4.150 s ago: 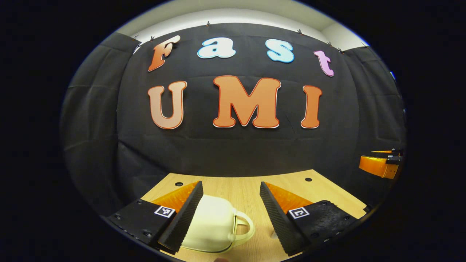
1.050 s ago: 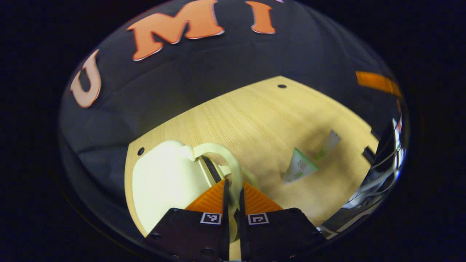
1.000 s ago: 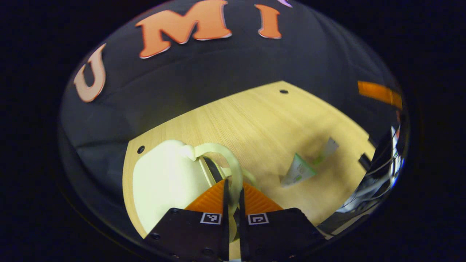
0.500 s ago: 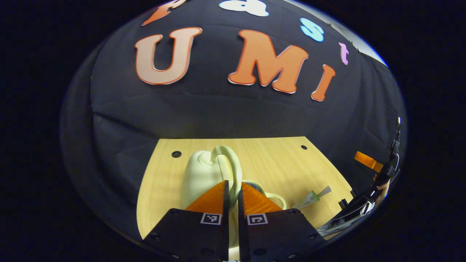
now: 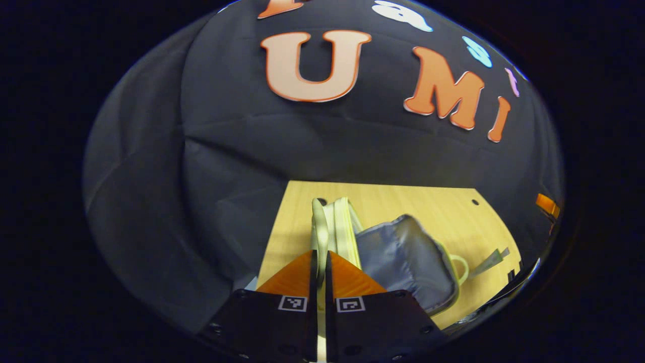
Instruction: First open the suitcase, pack the skin care products into it, and then close the suitcase.
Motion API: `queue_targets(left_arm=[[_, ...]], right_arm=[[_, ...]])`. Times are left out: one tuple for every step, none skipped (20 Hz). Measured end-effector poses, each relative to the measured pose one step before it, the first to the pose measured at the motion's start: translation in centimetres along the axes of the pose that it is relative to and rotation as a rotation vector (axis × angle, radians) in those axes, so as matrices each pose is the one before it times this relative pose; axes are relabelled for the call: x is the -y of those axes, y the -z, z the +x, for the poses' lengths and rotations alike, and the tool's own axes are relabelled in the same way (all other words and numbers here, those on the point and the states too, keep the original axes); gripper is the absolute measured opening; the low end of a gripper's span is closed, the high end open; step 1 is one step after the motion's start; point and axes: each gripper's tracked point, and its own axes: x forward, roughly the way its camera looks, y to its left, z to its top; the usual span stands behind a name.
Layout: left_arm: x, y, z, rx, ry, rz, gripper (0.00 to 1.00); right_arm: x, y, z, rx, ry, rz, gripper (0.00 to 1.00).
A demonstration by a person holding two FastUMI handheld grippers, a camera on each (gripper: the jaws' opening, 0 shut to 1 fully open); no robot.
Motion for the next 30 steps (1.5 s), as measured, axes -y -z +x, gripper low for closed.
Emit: queue_targets(left_arm=[[-1.284, 0.933, 0.576, -0.02029, -0.00527, -0.00555, 0.07], [-1.426, 1.184, 0.957, -0.01859, -0.0086, -0.00783, 0.07], [-1.387, 1.344, 0.898, -0.0278, -0.01039, -0.01468, 0.07], [-1.204, 1.271, 0.962, -0.02119, -0.00602, -0.01529, 0.07], [-0.704, 1.024, 0.823, -0.01864, -0.00467, -0.00921, 0.07], [-0.934, 1.103, 0.903, -0.00986, -0.01017, 0.00086, 0.07], [-0.895, 1.284, 0.925, -0.02326, -0.01239, 0.00216, 0.07], [-0.7, 1.186, 0.653, -0.0207, -0.00865, 0.00287, 0.07], [-0.282, 0.922, 0.987, -0.02288, -0.00656, -0.00334, 0.07], [-0.205, 0.966, 1.221, -0.02097, -0.00455, -0.00589, 0.07], [-0.314, 0.784, 1.042, -0.01159, -0.00336, -0.00826, 0.07], [-0.286, 0.712, 0.746, -0.00766, 0.00564, -0.01269, 0.07], [-0.167, 0.428, 0.512, -0.00762, 0.00466, -0.01732, 0.07], [-0.399, 0.604, 0.192, -0.00552, 0.0063, -0.01745, 0.07], [-0.24, 0.336, 0.26, -0.00844, 0.00076, -0.01996, 0.07], [-0.496, 0.626, 0.381, -0.01111, -0.01813, -0.00672, 0.07], [-0.66, 0.224, 0.038, -0.00907, -0.03175, 0.01214, 0.12], [-0.424, 0.218, -0.014, -0.00317, -0.02973, 0.0192, 0.21], [-0.302, -0.009, -0.542, 0.0086, -0.01447, 0.01438, 0.27], [0.403, -0.54, 0.055, 0.0153, 0.0076, 0.00305, 0.31], [0.051, -0.79, -0.182, 0.01657, -0.01117, 0.01027, 0.49], [0.226, -0.333, -0.648, 0.01539, -0.00348, 0.00491, 0.66], [0.57, -1.027, -0.926, 0.02803, 0.00123, 0.00453, 0.71], [0.405, -0.834, -0.657, 0.03268, -0.00975, 0.01082, 0.86], [0.527, -1.703, -1.518, 0.03602, -0.00987, 0.01085, 1.0], [0.762, -1.304, -0.896, 0.04084, -0.00647, 0.01216, 0.99], [0.833, -1.612, -1.171, 0.04032, -0.00429, 0.01242, 0.99], [1.028, -1.602, -1.305, 0.03749, -0.00071, 0.01117, 0.99], [1.308, -1.723, -1.181, 0.03965, 0.00622, 0.0094, 0.99], [1.907, -1.454, -0.794, 0.03425, 0.01323, 0.00912, 0.99]], right_arm=[[-0.533, 0.189, -0.081, -0.00409, -0.00296, 0.00078, 0.95], [-0.41, 0.29, -0.053, -0.0059, 0.00021, -0.00344, 0.95], [-0.3, 0.262, -0.143, -0.0086, 0.00284, -0.00725, 0.95], [-0.388, 0.33, -0.136, -0.00683, 0.00108, -0.00843, 0.95], [-0.337, 0.167, -0.117, -0.00319, -0.00087, -0.0077, 0.95], [-0.279, 0.076, -0.264, -0.00157, -0.00083, -0.01012, 0.95], [-0.126, 0.086, -0.175, 0.00007, 0.00344, -0.01219, 0.95], [-0.041, 0.192, -0.086, -0.0023, 0.00596, -0.01225, 0.95], [0.032, 0.162, -0.095, -0.00523, 0.00625, -0.00858, 0.95], [0.06, 0.215, -0.202, -0.00631, 0.00416, -0.00169, 0.95], [0.099, 0.149, -0.091, -0.00482, 0.00379, 0.0005, 0.95], [0.066, 0.156, -0.124, -0.0033, 0.00555, -0.00158, 0.95], [0.171, 0.208, -0.169, -0.00697, 0.00734, -0.00372, 0.95], [0.141, 0.276, -0.152, -0.00724, 0.00741, -0.00465, 0.95], [0.131, 0.121, -0.167, -0.00351, 0.00605, -0.00446, 0.95], [0.237, 0.113, -0.148, -0.00024, 0.00745, -0.00384, 0.95], [0.162, 0.022, -0.168, 0.00207, 0.00569, -0.00369, 0.95], [0.182, 0.076, -0.153, 0.00037, 0.00374, -0.00188, 0.95], [0.212, 0.09, -0.154, -0.00183, 0.00269, 0.00104, 0.95], [0.164, 0.173, 0.028, -0.00294, 0.00265, 0.00321, 0.95], [0.237, 0.08, -0.09, -0.00047, 0.00318, 0.00207, 0.95], [0.329, 0.019, -0.043, 0.00165, 0.0053, -0.00183, 0.95], [0.329, -0.071, -0.034, 0.00501, 0.00632, -0.00724, 0.95], [0.427, 0.085, 0.108, 0.00431, 0.00738, -0.00728, 0.95], [0.415, -0.032, 0.024, 0.0014, 0.00105, -0.00373, 0.95], [0.312, 0.03, 0.068, 0.00307, 0.00125, -0.00018, 0.95], [0.482, -0.026, 0.077, 0.00432, 0.00397, 0.00078, 0.95], [0.493, 0.139, 0.063, 0.00095, 0.00488, -0.00058, 0.95], [0.545, 0.158, 0.052, 0.0002, 0.00489, -0.00199, 0.95], [0.559, 0.136, 0.084, 0.0005, 0.00332, -0.00333, 0.95]])
